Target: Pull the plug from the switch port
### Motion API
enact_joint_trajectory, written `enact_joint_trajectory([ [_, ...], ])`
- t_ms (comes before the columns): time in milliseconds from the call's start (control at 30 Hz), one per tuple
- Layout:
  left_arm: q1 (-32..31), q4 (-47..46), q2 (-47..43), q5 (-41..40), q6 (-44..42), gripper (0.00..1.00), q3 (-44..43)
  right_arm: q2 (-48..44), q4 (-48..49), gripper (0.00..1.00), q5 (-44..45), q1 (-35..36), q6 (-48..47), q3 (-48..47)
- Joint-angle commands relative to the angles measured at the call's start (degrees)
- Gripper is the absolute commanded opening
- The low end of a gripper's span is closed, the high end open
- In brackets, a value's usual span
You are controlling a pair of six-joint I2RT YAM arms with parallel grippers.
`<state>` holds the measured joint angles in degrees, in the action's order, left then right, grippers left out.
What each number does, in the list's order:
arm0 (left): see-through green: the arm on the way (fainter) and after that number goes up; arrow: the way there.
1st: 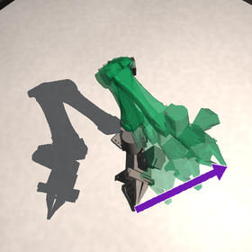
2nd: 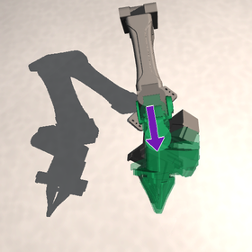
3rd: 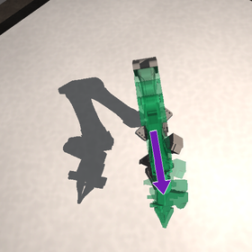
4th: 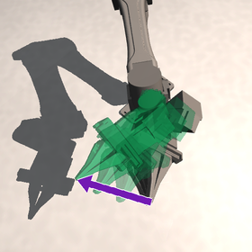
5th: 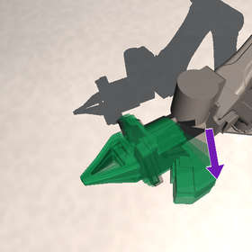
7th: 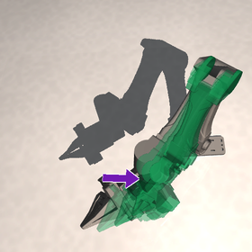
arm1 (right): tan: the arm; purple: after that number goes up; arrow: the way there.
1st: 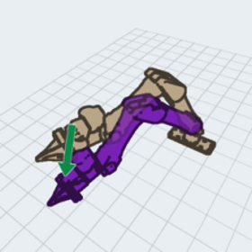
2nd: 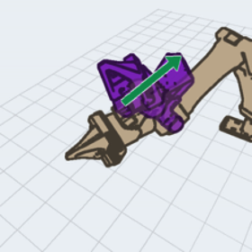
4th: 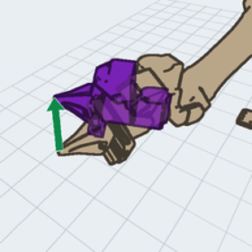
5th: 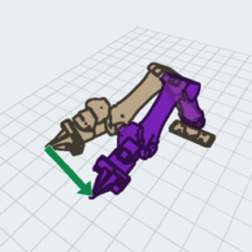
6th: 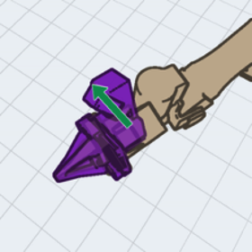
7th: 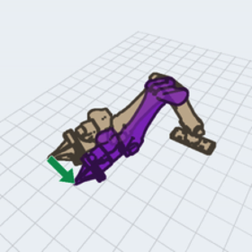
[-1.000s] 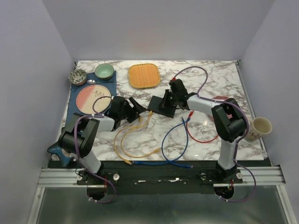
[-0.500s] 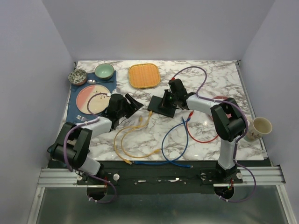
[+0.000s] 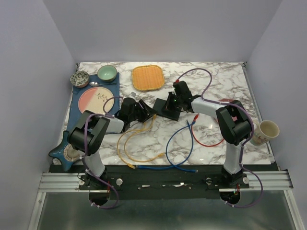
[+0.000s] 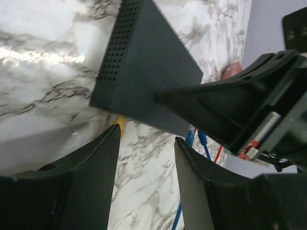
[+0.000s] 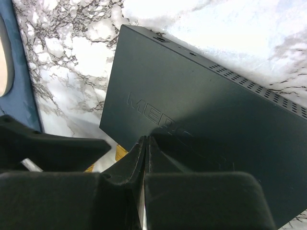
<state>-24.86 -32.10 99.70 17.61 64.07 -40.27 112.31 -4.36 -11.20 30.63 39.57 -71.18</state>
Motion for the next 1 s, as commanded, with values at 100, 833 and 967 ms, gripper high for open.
enact_joint_trajectory([
  [100, 1.13, -6.57, 2.60, 3.14, 3.25, 0.56, 2.13, 2.03, -2.85, 0.09, 0.21, -0.31, -0.99, 1.22],
  [833, 1.48, -11.23, 12.53, 4.02, 8.70, 0.41, 1.95, 1.60, -2.14, 0.09, -0.93, -0.75, -0.81, 2.44],
  [967, 1.48, -13.25, 13.85, 4.10, 11.07, 0.39, 2.04, 1.24, -1.97, 0.09, -1.01, -0.75, -0.99, 2.62],
])
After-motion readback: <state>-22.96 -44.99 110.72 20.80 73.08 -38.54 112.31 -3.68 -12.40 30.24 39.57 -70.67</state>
